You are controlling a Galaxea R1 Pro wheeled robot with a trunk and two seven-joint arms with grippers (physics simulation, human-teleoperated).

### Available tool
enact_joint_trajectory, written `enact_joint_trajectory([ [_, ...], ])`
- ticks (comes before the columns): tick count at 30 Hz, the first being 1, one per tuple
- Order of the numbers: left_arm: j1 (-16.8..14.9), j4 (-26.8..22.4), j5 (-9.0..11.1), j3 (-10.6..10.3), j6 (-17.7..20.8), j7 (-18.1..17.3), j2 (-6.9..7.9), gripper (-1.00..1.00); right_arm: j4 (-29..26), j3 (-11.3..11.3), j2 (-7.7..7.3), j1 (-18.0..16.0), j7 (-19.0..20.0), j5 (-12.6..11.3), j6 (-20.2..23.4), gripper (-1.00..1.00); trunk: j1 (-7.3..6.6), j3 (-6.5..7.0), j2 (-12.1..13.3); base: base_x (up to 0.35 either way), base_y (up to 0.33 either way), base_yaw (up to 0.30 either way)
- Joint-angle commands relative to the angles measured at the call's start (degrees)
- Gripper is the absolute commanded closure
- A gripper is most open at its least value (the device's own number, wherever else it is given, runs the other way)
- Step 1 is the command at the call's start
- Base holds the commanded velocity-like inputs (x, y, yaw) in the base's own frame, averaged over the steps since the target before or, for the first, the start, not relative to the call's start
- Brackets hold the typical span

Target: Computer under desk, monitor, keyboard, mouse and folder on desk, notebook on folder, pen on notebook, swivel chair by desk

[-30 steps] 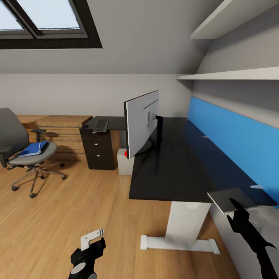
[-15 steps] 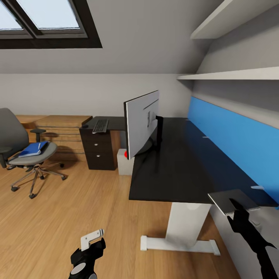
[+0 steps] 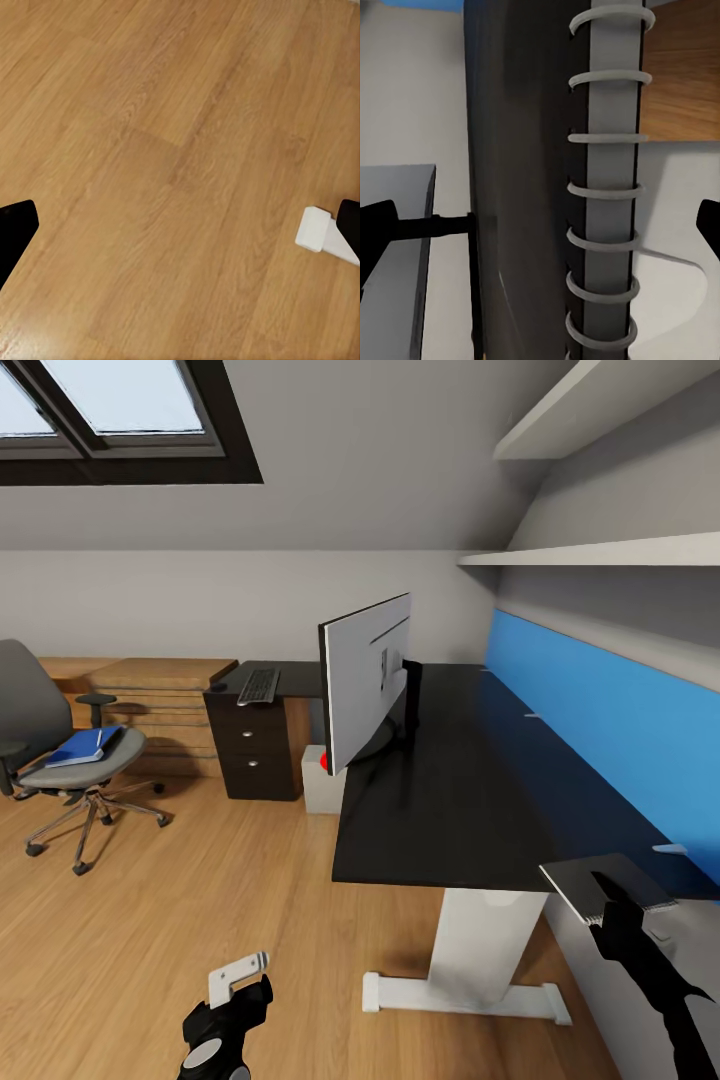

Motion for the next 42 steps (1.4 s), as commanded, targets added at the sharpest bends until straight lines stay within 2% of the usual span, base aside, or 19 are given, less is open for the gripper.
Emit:
enact_joint_trajectory([
  [1, -0.03, -0.08, 0.39, -0.07, 0.16, 0.42, 0.01, -1.0, 0.02, -0.14, 0.01, -0.05, 0.1, -0.15, 0.35, -1.0, -0.01, -0.05, -0.03, 0.003, 0.0, 0.0],
  [3, -0.03, -0.07, 0.4, -0.07, 0.16, 0.42, 0.01, -1.0, 0.02, -0.14, 0.01, -0.05, 0.0, -0.15, 0.35, -1.0, -0.01, -0.05, -0.03, 0.002, 0.0, 0.0],
  [4, -0.03, -0.07, 0.4, -0.07, 0.16, 0.42, 0.01, -1.0, -0.01, -0.14, 0.01, -0.05, -0.25, -0.15, 0.35, 1.0, -0.01, -0.05, -0.03, 0.0, 0.0, 0.0],
  [20, -0.03, 0.03, 0.35, -0.07, 0.11, 0.42, 0.01, -1.0, -0.11, -0.14, 0.01, -0.05, -1.04, -0.28, 0.39, 1.0, -0.01, -0.05, -0.03, 0.0, 0.0, 0.0],
  [34, -0.03, 0.1, 0.31, -0.07, 0.08, 0.42, 0.01, -1.0, -0.59, -0.16, 0.07, -0.05, -0.67, -0.23, 0.28, 1.0, -3.08, 2.46, 5.59, 0.0, 0.0, 0.0],
  [37, -0.03, 0.43, 0.31, -0.07, 0.08, 0.39, 0.01, -1.0, -0.81, -0.15, 0.11, -0.05, -0.72, -0.27, 0.43, 1.0, -3.08, 2.46, 5.59, 0.0, 0.0, 0.0],
  [42, -0.03, 0.84, 0.31, -0.07, 0.08, 0.34, 0.01, -1.0, -5.81, 1.43, 3.31, -0.02, -0.93, -0.13, 0.63, 1.0, -3.08, 2.46, 5.59, 0.0, 0.0, 0.0],
])
